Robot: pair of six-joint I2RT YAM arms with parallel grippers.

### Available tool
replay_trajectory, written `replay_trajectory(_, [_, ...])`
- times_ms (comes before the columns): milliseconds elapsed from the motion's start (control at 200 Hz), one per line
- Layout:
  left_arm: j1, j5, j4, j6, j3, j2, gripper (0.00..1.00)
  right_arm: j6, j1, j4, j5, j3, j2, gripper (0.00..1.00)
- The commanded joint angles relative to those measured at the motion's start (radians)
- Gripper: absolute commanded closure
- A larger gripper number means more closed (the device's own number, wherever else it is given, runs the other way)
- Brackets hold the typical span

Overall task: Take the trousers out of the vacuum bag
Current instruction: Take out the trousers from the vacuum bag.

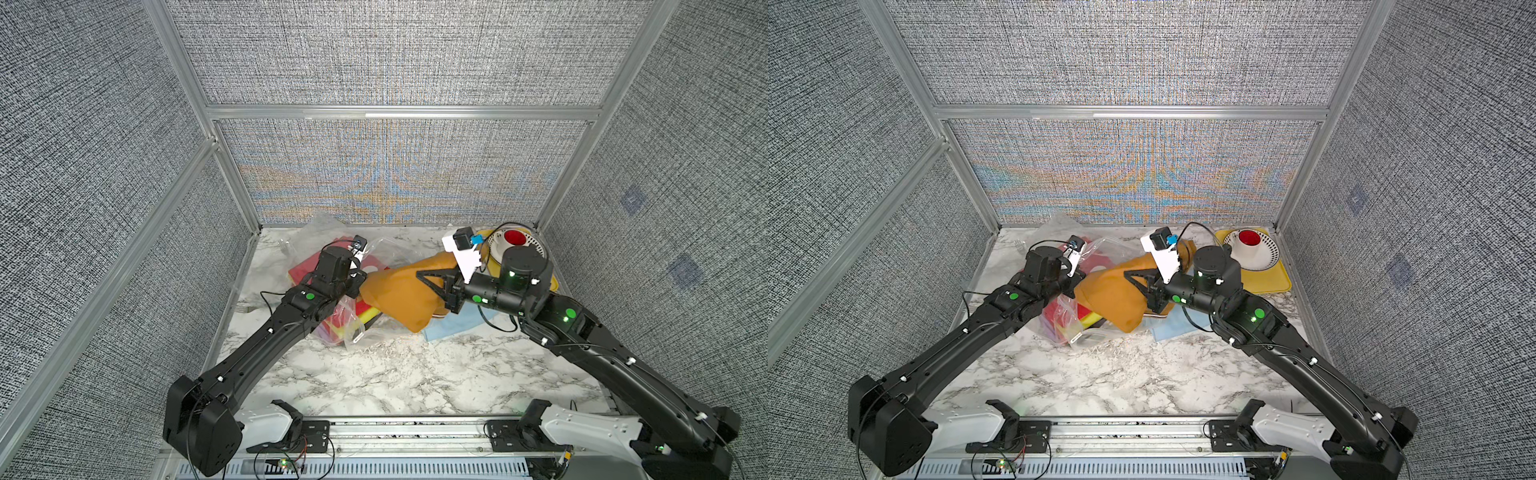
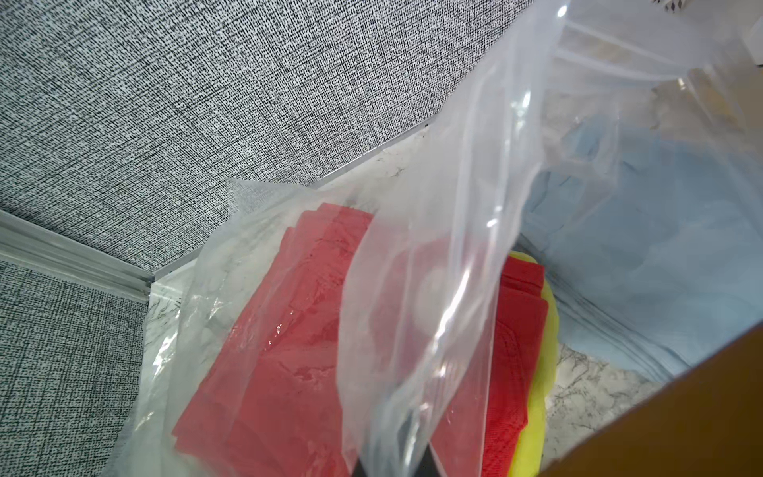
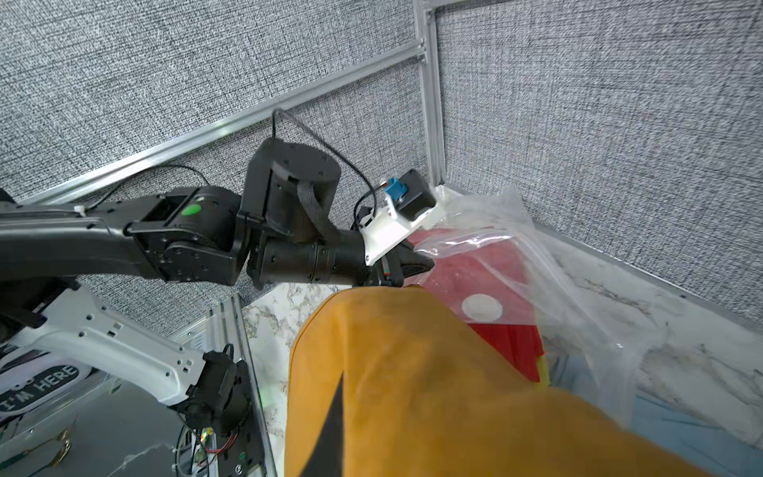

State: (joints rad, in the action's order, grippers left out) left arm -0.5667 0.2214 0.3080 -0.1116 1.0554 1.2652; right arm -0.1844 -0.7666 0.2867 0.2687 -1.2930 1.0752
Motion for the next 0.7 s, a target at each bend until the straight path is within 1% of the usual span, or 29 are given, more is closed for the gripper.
replay_trajectory(0, [0.001,0.022,-0.021,0.006,-0.015,-0.012,1.0,-0.009,0.036,-0.086,-0.006,-0.04,-0.015,1.0])
replay_trajectory(125, [0.002,0.042,-0.025,0.008,-0.036,-0.016,1.0,-0.026,0.096,-0.057,-0.019,-0.09,-0.018,1.0])
replay_trajectory(310, [0.004,0.069,-0.026,0.025,-0.057,-0.009,1.0,-0.041,0.212,0.015,-0.054,-0.164,-0.012,1.0])
replay_trajectory(531, [0.027,0.175,-0.083,0.064,-0.095,-0.034,1.0,-0.071,0.332,0.022,-0.097,-0.161,-0.01,1.0])
replay_trajectory(691, [0.059,0.221,-0.07,0.097,-0.082,-0.066,1.0,-0.074,0.398,0.002,-0.096,-0.134,0.024,1.0])
